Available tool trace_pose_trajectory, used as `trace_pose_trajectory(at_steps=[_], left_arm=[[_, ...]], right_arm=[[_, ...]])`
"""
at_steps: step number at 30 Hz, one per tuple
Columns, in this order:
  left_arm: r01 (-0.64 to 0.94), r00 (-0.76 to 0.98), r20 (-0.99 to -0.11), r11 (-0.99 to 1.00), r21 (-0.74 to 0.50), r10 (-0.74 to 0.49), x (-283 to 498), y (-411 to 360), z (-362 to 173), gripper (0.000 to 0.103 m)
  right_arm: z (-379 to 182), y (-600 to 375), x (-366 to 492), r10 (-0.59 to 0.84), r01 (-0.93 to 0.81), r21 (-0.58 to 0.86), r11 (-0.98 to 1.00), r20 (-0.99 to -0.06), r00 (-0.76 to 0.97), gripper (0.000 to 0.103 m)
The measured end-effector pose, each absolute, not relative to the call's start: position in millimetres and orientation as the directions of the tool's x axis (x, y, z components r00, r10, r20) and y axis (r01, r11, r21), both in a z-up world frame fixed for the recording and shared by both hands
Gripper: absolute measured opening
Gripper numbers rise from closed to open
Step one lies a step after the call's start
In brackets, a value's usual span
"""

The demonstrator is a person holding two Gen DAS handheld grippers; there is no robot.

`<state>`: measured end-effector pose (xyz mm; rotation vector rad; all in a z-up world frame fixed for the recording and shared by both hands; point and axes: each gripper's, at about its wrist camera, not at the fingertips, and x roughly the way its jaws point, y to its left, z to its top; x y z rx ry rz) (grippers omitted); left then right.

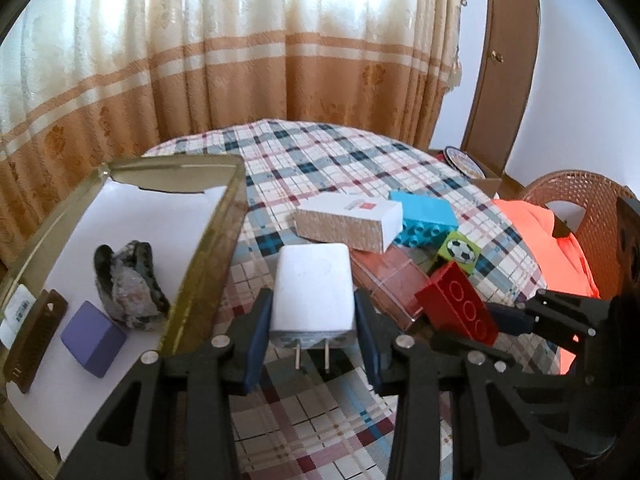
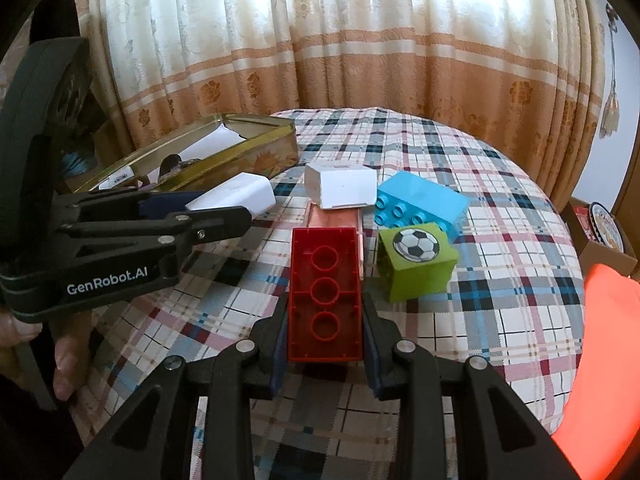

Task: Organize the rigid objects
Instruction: 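Lift and carry the red brick and white charger over the gold tray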

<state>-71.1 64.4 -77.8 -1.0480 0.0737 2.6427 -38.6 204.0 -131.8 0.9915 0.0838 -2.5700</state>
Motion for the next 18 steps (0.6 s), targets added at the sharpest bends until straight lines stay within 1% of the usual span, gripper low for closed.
trace_pose_trajectory(at_steps=[9, 18], left_arm=[[-0.285, -0.719, -0.651, -0.958, -0.04, 0.241, -65.0, 65.5, -73.1, 0.039], [-0.274, -0.748, -0.623, -0.961, -0.025, 0.229, -59.1, 64.4, -68.6, 0.039]], right_arm=[[-128.3, 206.3, -38.5, -0.321, 0.358, 0.082, -0.93, -0.657, -0.682, 0.034], [-119.4, 208.1, -36.6, -0.318, 0.352, 0.078, -0.933, -0.638, -0.701, 0.034]])
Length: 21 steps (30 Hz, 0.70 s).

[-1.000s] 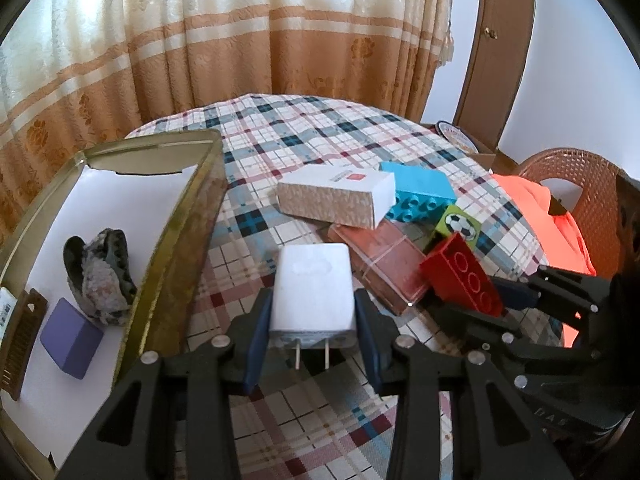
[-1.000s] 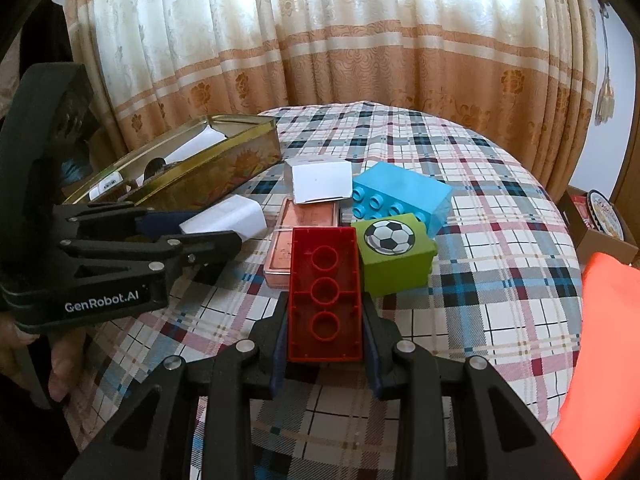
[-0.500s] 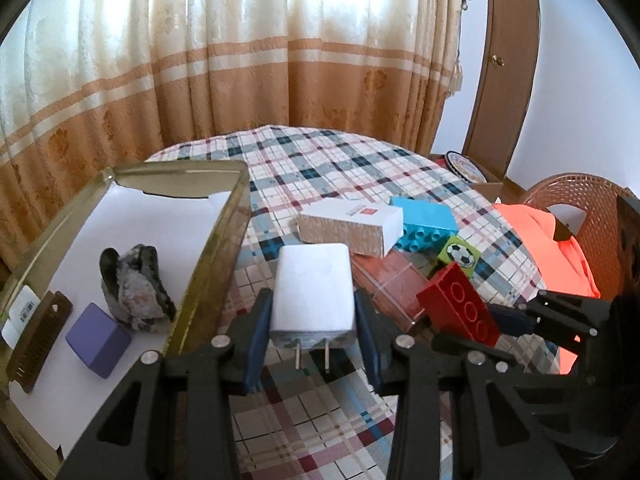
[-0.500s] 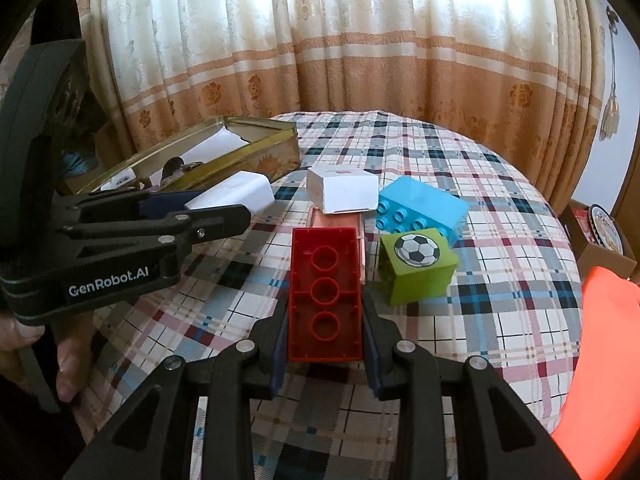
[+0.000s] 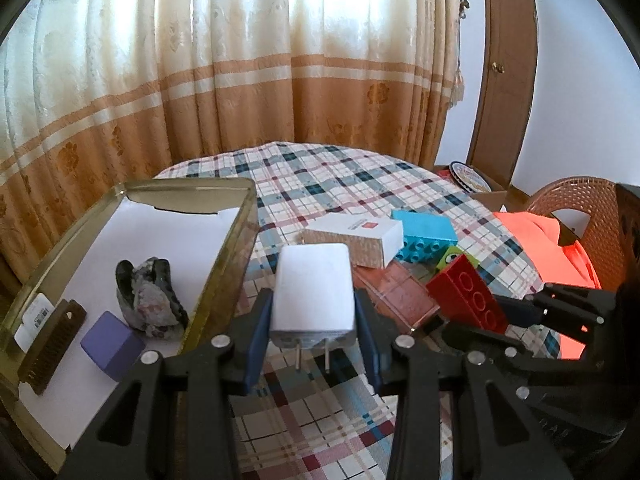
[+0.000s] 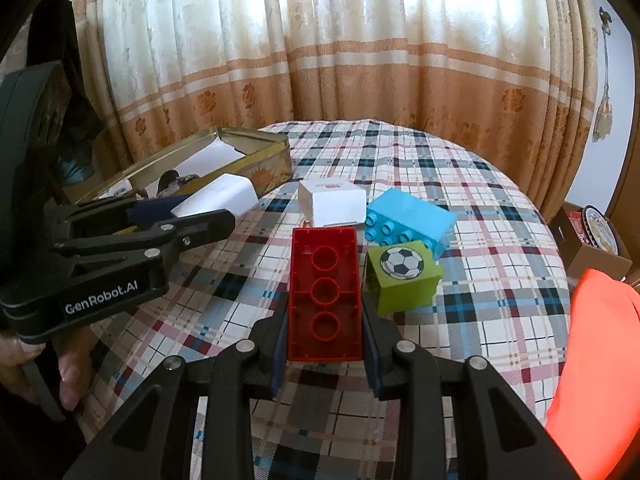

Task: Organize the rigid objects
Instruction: 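Lift and carry the red brick and white charger over the gold tray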

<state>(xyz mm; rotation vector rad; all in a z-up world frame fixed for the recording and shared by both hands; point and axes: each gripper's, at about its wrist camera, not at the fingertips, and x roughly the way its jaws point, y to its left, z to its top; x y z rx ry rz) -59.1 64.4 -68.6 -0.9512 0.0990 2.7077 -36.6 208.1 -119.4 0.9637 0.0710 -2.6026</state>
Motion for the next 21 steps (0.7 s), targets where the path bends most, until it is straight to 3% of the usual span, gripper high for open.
trace_pose_trajectory(at_steps=[21], left_arm=[[-0.158, -0.819, -0.556, -0.987, -0.016, 0.14, -37.9, 20.4, -27.7, 0.039]], right_arm=[[-70.1, 181.9, -52.3, -0.366, 0.426, 0.036, -0.904, -0.581, -0.727, 0.034]])
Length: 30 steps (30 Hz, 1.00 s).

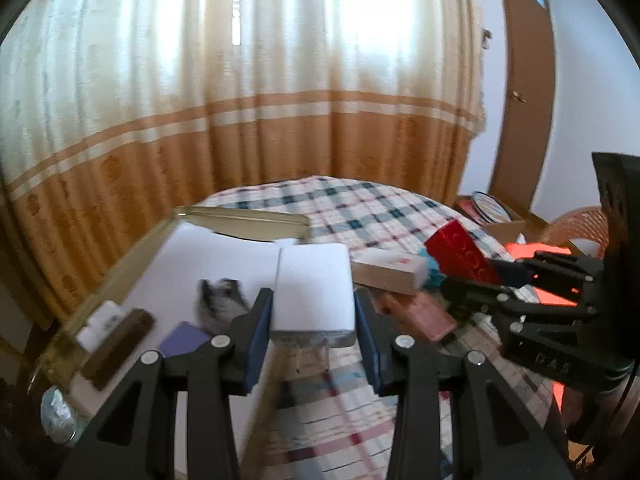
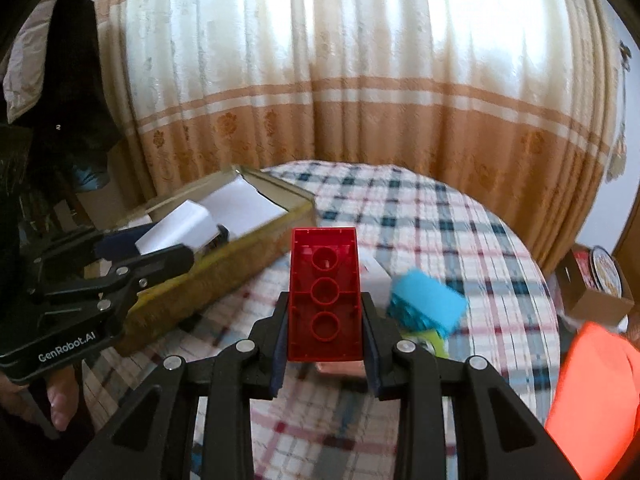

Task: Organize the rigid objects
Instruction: 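Lift and carry the red brick and white charger over the gold tray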

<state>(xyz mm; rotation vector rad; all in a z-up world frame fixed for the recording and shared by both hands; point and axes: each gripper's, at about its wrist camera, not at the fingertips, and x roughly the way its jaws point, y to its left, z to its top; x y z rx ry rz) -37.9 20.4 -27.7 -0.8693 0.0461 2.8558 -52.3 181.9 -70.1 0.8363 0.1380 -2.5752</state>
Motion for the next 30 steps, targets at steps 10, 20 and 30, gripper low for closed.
trace_pose_trajectory(at_steps=[10, 20, 30], left_arm=[[-0.011, -0.81, -0.586, -0.999, -0.036, 0.03, -49.7, -29.9, -25.0, 0.039], [0.098, -0.771, -0.633, -0.995, -0.018, -0.065, -52.6, -65.8, -33.4, 0.039], [0.16, -0.711, -0.694, -0.987, 0.003, -0.117, -56.0, -83.3, -49.0, 0.039]], right_arm=[[-43.2, 133.9, -70.3, -0.436, 0.529, -0.003, -0.849, -0.56, -0.705, 0.034], [-37.7, 89.6, -91.1, -0.498, 0.608, -0.006, -0.794, -0.568, -0.656, 0.034], [-45.7, 52.8, -104.2, -0.527, 0.665, -0.008, -0.746, -0.603, -0.598, 0.034]])
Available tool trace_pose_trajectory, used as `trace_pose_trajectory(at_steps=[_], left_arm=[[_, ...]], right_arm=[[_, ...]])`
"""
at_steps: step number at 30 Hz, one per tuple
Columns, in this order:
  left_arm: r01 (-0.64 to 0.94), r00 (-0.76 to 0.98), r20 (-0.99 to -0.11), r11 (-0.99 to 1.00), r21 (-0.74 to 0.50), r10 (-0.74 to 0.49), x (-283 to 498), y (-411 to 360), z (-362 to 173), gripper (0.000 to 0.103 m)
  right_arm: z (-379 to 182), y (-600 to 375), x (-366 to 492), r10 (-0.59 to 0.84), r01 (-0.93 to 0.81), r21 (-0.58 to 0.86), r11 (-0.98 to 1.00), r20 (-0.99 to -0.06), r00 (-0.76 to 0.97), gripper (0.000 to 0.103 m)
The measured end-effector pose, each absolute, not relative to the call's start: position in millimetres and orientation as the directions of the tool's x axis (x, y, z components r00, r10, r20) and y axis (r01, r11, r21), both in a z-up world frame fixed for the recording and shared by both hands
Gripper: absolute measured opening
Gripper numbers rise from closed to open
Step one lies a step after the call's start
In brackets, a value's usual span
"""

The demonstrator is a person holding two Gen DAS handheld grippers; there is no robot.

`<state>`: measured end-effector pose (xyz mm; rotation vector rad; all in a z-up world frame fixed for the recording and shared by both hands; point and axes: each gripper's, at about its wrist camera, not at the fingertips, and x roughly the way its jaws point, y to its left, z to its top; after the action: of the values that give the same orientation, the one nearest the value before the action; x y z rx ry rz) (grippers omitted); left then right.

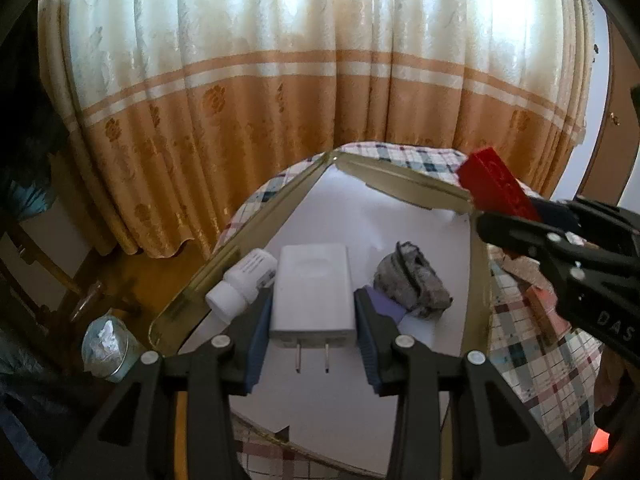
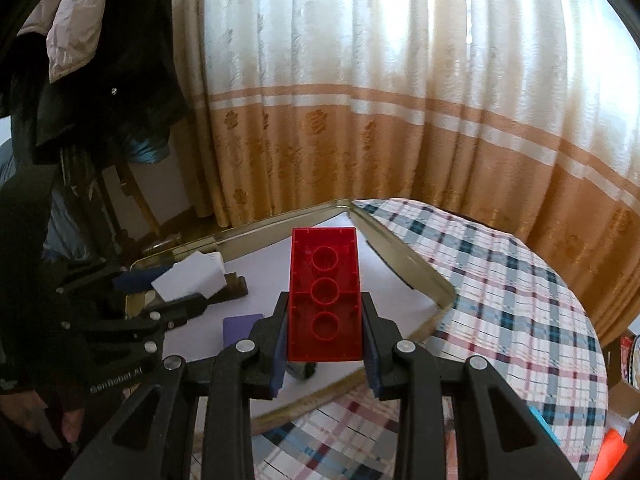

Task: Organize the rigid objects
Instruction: 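Lift and carry the red brick and white charger over the gold tray, then lower the red brick and white charger onto the tray paper and open both tools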

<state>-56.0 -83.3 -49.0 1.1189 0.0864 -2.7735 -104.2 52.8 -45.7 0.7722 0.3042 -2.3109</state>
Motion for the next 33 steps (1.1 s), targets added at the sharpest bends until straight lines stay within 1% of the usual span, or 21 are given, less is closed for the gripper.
trace_pose_trajectory(at_steps=[13, 18, 33], left_arm=[[0.211, -0.667, -0.729, -0.977, 0.015, -0.155, -62.5, -95.7, -62.3, 0.039], [0.218, -0.668, -0.728, -0.976, 0.006, -0.154, -63.6, -101.8, -63.1, 0.039], [0.268, -0.666, -0.717, -0.963, 0.029, -0.207, -64.5, -120.3, -65.9, 0.039]], right_arm=[[-59.7, 9.0, -111.6, -0.533, 0.728, -0.037, -0.684, -0.655, -0.535, 0.034], [-67.2, -3.1, -113.2, -0.533, 0.746, -0.043, -0.664, -0.673, -0.513, 0.034], [-80.2, -29.0, -120.4, -0.525, 0.769, -0.042, -0.638, -0.706, -0.474, 0.034]])
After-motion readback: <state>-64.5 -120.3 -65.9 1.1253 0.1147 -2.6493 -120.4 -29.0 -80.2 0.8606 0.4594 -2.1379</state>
